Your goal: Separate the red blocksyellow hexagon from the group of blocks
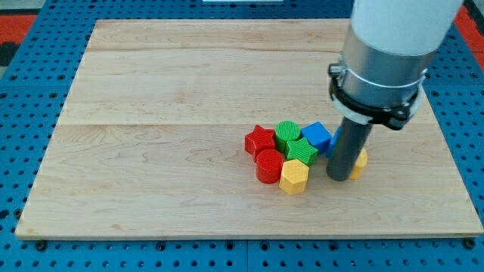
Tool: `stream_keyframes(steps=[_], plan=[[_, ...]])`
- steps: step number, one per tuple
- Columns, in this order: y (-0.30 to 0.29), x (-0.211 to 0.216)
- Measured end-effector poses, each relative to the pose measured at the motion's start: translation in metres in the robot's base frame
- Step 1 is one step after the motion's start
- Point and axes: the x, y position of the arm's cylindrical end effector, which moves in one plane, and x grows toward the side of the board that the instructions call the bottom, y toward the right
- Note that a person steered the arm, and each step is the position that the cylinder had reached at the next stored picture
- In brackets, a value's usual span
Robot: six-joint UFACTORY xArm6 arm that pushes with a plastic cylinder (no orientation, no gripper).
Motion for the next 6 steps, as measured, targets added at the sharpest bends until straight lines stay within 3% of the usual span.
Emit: stream_keyframes(steps=[1,2,3,4,5,6], plan=[[-0.016,-0.026],[-0.017,-0.022],[-0.023,0.017],[-0.054,0.024],[-0.103,0.004],[-0.101,-0.017]])
